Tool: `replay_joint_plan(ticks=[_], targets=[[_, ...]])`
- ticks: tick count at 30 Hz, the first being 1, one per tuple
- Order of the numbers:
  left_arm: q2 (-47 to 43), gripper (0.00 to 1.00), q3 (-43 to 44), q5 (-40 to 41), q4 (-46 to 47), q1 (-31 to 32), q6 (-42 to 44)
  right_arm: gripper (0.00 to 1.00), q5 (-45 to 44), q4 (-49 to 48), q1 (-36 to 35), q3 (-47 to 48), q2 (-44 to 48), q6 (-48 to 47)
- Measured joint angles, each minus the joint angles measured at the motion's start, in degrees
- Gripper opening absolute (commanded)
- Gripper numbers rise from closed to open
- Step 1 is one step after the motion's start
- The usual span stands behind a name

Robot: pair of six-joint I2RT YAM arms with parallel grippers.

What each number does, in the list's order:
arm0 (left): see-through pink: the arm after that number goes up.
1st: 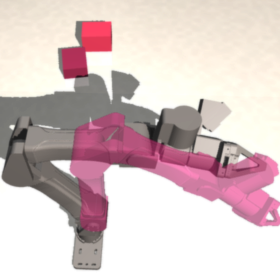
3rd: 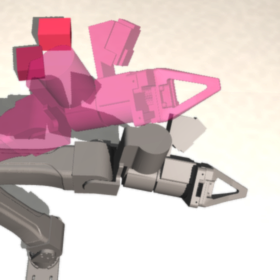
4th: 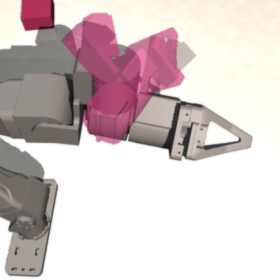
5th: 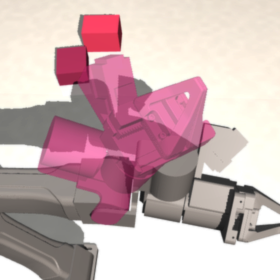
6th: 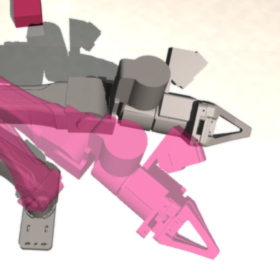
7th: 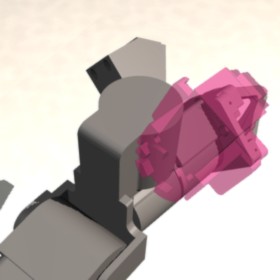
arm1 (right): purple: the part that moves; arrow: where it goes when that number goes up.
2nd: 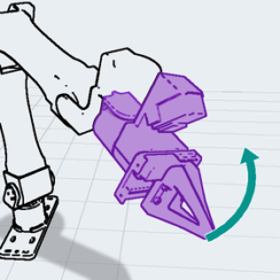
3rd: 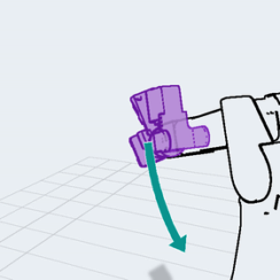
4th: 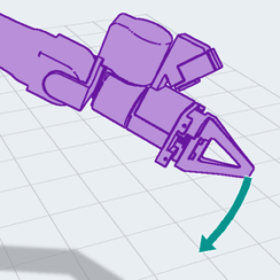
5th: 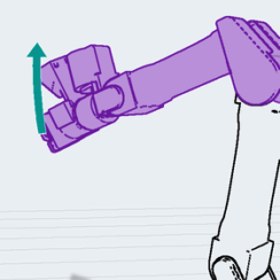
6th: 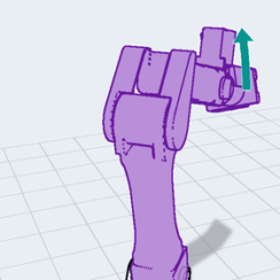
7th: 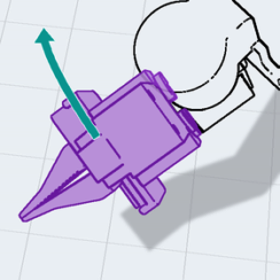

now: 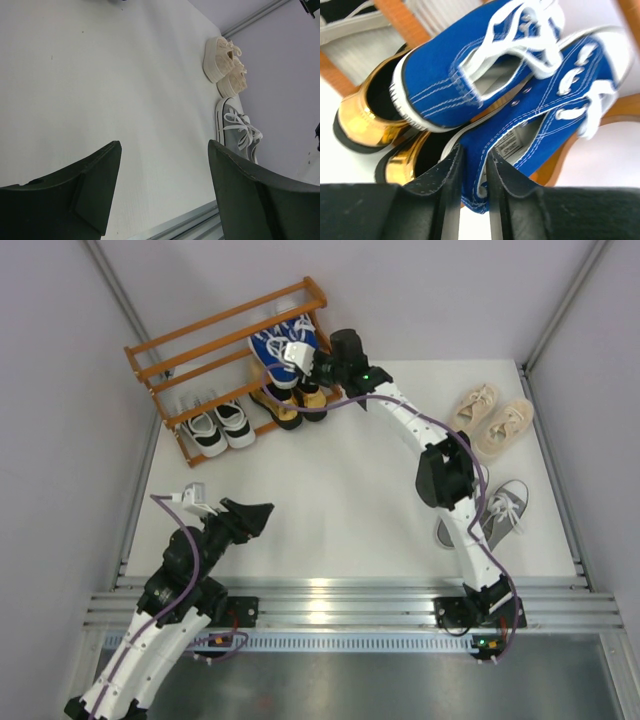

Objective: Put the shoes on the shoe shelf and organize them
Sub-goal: Place the shoe at the shoe shelf.

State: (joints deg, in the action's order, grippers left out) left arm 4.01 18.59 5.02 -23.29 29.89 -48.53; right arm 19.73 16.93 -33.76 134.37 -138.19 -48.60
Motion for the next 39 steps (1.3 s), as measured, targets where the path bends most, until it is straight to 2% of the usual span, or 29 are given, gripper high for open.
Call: replay_joint_plan(ticks=[1, 2, 6, 9, 11, 14, 19, 25, 30, 36, 39], targets=[[0.0, 0.75, 0.0, 0.0, 0.0, 0.0, 0.0, 0.25, 0.0, -0.8, 0.0, 0.0, 0.0, 0.0], [-0.1, 0.75, 0.0, 0.0, 0.0, 0.0, 0.0, 0.31, -0.1, -1.6, 0.0, 0.0, 0.0, 0.0], [-0.5, 0.75, 0.0, 0.0, -0.1, 0.0, -0.4, 0.38, -0.2, -3.8, -0.1, 0.0, 0.0, -0.1], [-0.8, 0.75, 0.0, 0.0, -0.1, 0.0, -0.8, 0.51, -0.5, -4.4, -0.2, 0.0, 0.0, -0.1], [-1.1, 0.75, 0.0, 0.0, -0.2, 0.0, -0.9, 0.66, -0.7, -5.0, -0.2, 0.0, 0.0, -0.2], [-1.5, 0.75, 0.0, 0.0, -0.3, 0.0, -1.1, 0.78, -1.1, -5.4, -0.2, 0.0, 0.3, 0.0], [-1.7, 0.75, 0.0, 0.0, -0.4, 0.0, -1.1, 0.81, -1.2, -5.3, -0.2, -0.1, 1.8, 0.7], [-1.7, 0.75, 0.0, -0.2, -0.4, 0.0, -1.3, 0.76, 0.0, -4.8, -0.2, -1.7, 6.0, 3.5], [-1.7, 0.75, 0.0, -0.7, -0.7, 0.0, -1.3, 0.74, 2.4, -5.0, 0.4, -3.6, 9.1, 13.4], [-2.0, 0.75, 0.0, -0.9, -1.0, 0.0, -1.3, 0.72, 7.3, -5.4, 2.6, -8.7, 12.2, 29.8], [-2.0, 0.75, 0.0, -0.9, -1.2, 0.0, -1.3, 0.71, 8.6, -5.3, 3.7, -11.6, 12.8, 34.4]])
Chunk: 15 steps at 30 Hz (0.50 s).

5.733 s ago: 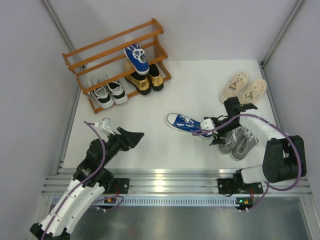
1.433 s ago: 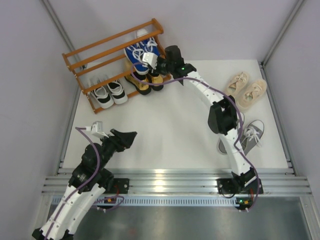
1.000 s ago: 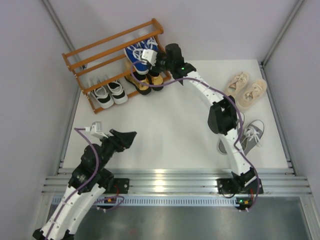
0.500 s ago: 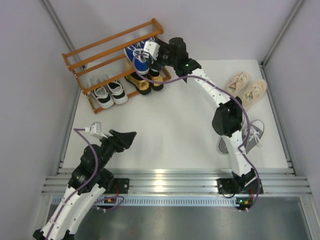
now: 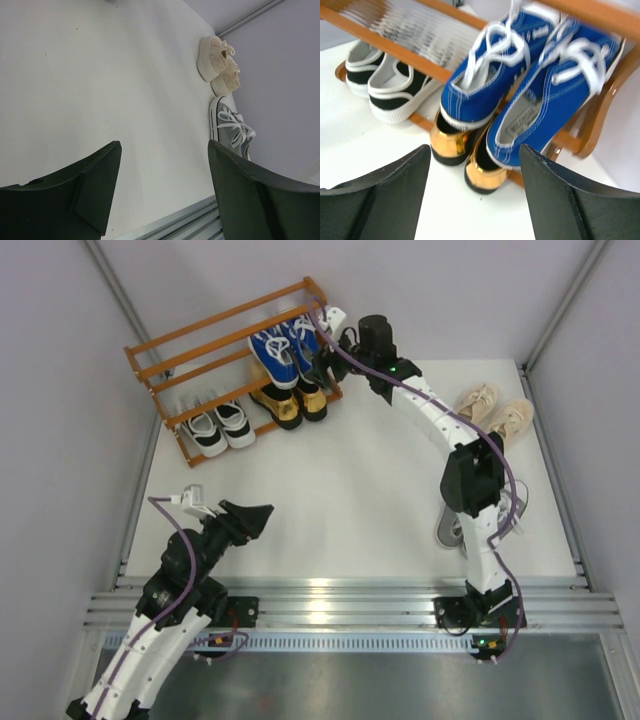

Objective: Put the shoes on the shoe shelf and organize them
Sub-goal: Place the shoe at the shoe shelf.

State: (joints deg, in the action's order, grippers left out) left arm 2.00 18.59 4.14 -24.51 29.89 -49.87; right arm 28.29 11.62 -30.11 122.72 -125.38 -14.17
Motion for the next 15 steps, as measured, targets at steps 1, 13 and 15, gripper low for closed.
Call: replay_joint_plan(ticks=[1, 13, 15], targets=[[0.0, 0.75, 0.0, 0.0, 0.0, 0.0, 0.0, 0.71, 0.1, 0.0, 0.2, -1.1, 0.2, 1.0], [0.0, 0.75, 0.0, 0.0, -0.1, 0.0, -0.4, 0.65, -4.5, -0.2, 0.5, -3.7, -0.5, 4.3], [0.0, 0.75, 0.0, 0.1, -0.1, 0.0, -0.6, 0.63, -4.9, -1.0, 0.5, -2.8, -1.5, 5.3]])
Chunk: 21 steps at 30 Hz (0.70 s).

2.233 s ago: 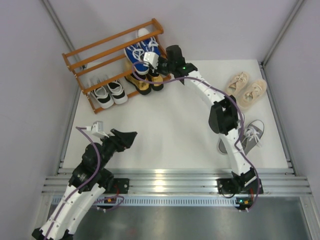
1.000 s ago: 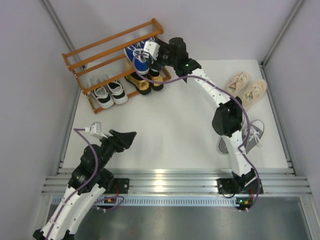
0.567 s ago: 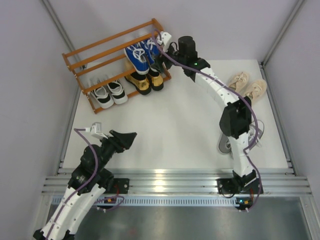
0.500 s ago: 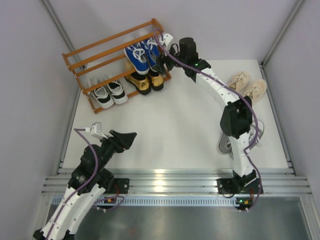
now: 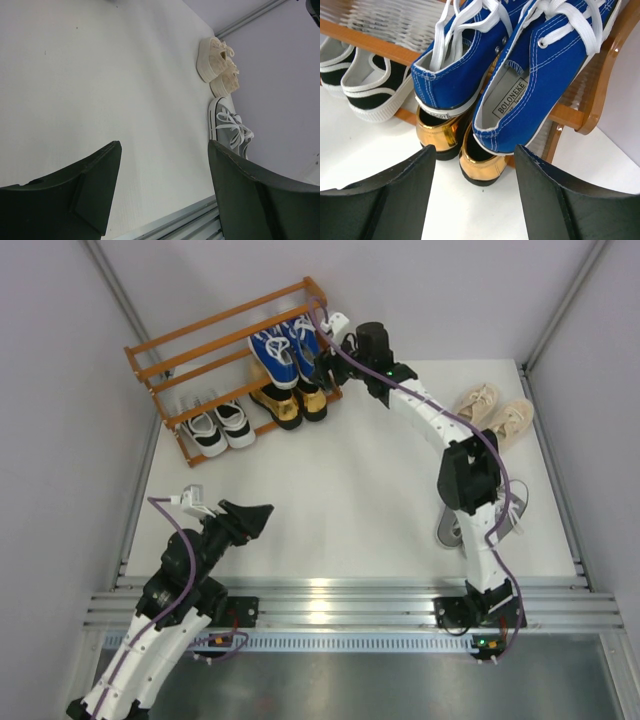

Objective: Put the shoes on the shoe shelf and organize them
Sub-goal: Place the shoe at the shoe shelf.

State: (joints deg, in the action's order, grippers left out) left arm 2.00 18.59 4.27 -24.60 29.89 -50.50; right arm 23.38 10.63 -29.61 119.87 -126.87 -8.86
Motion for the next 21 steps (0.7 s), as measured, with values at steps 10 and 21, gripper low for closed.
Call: replay_joint_plan(ticks=[10, 21], targets=[[0.0, 0.75, 0.0, 0.2, -0.1, 0.0, -0.4, 0.33, -1.3, -3.4, -0.1, 3.3, -4.4, 3.5], [0.0, 0.75, 0.0, 0.3, -0.2, 0.0, -0.6, 0.04, -2.3, -4.0, -0.1, 3.3, -4.5, 2.7]])
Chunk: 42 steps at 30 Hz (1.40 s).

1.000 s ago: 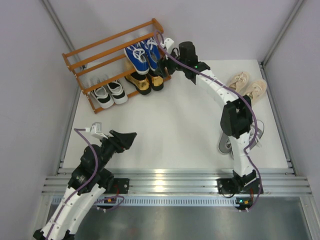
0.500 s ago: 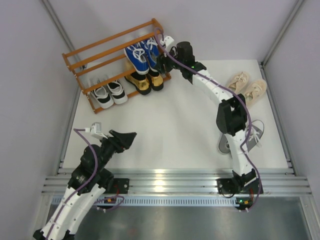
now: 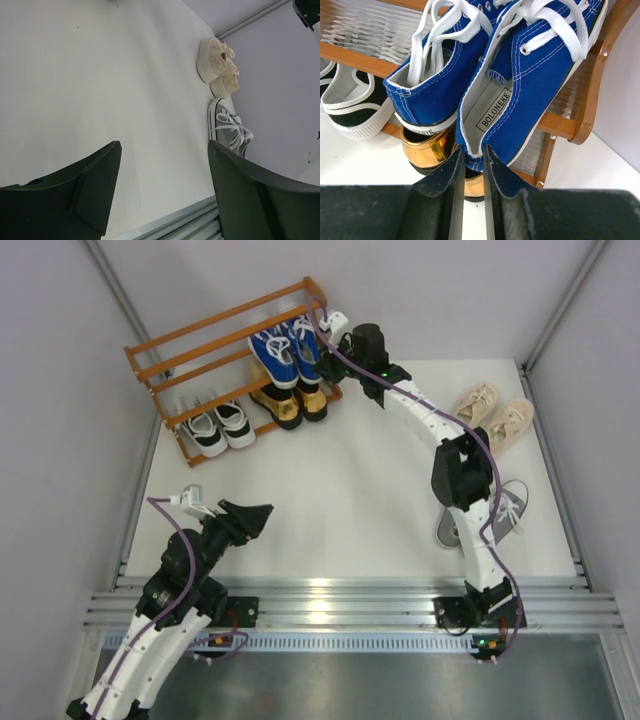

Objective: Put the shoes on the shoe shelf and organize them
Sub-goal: Place the shoe at the shoe shelf.

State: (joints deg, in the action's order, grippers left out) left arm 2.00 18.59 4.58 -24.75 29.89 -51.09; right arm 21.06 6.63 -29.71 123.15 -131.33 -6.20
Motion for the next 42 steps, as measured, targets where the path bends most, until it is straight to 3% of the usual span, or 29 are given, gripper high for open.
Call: replay_joint_plan(ticks=[4, 42], targets=[[0.0, 0.75, 0.0, 0.0, 0.0, 0.0, 0.0, 0.0, 0.0, 0.0, 0.0, 0.0, 0.0, -0.2], [0.0, 0.75, 0.0, 0.0, -0.1, 0.0, -0.3, 0.0, -2.0, 0.6, -1.2, 0.0, 0.8, 2.6]])
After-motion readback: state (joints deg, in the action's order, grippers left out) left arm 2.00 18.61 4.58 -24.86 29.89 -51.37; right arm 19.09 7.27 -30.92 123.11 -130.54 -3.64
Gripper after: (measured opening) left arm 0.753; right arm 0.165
